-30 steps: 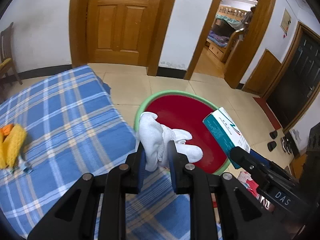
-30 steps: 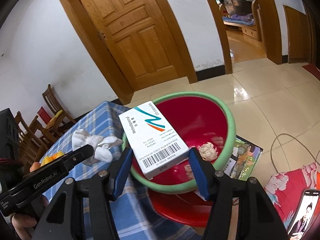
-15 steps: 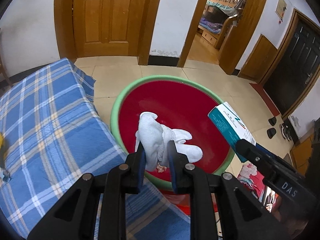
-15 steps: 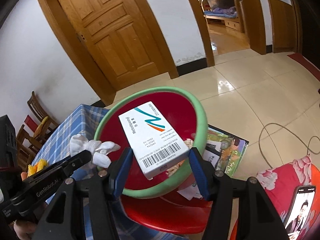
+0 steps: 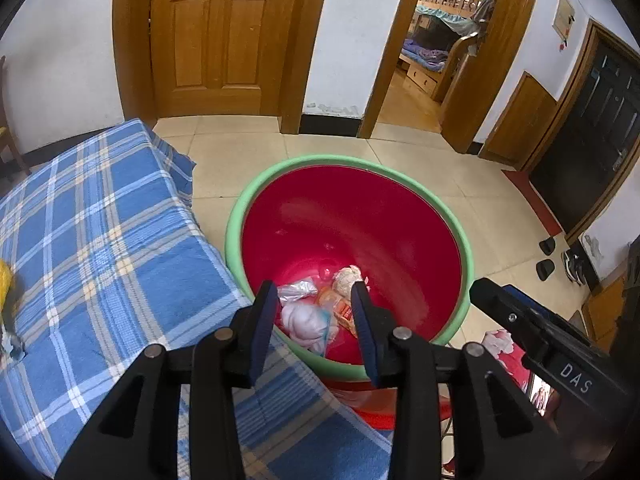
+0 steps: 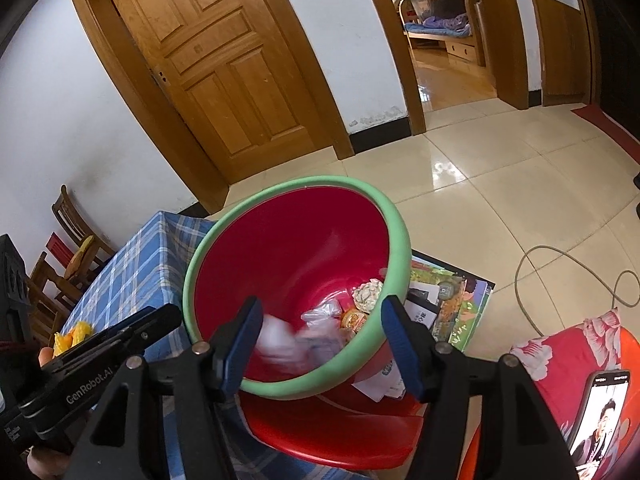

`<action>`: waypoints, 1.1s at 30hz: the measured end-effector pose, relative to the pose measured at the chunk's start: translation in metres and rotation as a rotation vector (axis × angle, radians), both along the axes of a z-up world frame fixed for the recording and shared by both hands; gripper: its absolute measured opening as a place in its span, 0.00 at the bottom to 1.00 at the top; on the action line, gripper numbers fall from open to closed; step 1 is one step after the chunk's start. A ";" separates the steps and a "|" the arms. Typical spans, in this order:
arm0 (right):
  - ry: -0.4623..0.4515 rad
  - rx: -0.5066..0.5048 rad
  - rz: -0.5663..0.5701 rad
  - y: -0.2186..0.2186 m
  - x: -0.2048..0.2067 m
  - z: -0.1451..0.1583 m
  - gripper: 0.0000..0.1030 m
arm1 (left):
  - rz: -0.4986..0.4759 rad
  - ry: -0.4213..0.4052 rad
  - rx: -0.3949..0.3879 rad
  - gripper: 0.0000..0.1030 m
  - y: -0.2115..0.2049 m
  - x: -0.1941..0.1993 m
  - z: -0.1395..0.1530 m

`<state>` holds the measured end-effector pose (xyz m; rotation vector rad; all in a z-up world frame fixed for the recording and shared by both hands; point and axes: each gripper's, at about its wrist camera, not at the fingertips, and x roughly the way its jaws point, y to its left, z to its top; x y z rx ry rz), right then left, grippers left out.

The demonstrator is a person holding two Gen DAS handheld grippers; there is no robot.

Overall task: Collect trash
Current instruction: 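Open both grippers to drop the sock and medicine box into the bin, then move both grippers back over the table toward the remaining items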

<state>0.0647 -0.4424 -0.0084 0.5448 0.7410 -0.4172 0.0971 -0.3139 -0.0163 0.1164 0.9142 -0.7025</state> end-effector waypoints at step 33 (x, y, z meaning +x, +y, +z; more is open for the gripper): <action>-0.083 -0.027 0.097 0.059 -0.008 0.037 0.64 | 0.193 -0.060 -0.085 0.37 0.111 -0.015 0.043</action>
